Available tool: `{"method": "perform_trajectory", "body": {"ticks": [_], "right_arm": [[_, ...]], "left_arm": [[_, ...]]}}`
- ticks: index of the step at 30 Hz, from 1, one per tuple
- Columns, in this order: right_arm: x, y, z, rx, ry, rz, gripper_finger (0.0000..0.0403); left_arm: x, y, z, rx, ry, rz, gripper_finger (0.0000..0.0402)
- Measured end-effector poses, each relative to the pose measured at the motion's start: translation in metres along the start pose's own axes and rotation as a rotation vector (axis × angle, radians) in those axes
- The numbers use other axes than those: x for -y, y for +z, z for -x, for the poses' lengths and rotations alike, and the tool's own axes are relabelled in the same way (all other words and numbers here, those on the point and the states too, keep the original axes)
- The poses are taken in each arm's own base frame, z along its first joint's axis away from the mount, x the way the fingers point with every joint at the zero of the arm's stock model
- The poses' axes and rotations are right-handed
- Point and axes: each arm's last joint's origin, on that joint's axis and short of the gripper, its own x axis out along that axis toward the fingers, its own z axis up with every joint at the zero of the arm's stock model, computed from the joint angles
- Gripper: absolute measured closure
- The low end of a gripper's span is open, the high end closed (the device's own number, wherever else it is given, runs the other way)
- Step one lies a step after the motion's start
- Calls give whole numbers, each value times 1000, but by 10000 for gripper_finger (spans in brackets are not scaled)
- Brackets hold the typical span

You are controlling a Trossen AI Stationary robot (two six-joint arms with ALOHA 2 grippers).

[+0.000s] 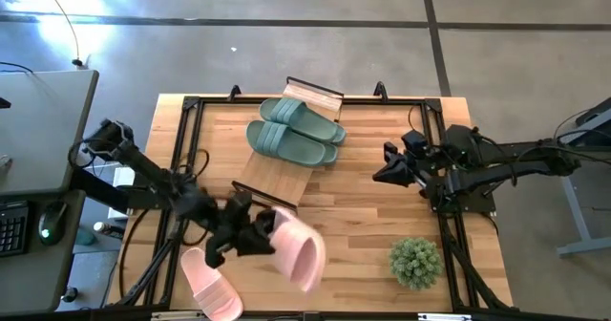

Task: Pick and place slides into the shelf
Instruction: Put the pink slide under the shelf

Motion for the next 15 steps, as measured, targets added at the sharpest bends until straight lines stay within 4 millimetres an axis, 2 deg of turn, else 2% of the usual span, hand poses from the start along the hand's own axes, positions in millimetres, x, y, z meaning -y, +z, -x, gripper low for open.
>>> {"method": "perform_trajectory", "body": {"ticks": [4, 7, 11, 15], "right_arm": [[-13, 8, -1, 12, -12, 61, 403], [-30, 22, 0, 43, -36, 168, 403], [-54, 41, 1, 27, -162, 353, 403], [-67, 48, -11, -83, -382, 538, 403]], "left_arm": [[6, 40, -19, 49, -14, -216, 401], [5, 76, -28, 130, 24, -350, 401], [-5, 127, -29, 270, 101, -452, 401], [-15, 171, -21, 372, 132, -467, 401]]}}
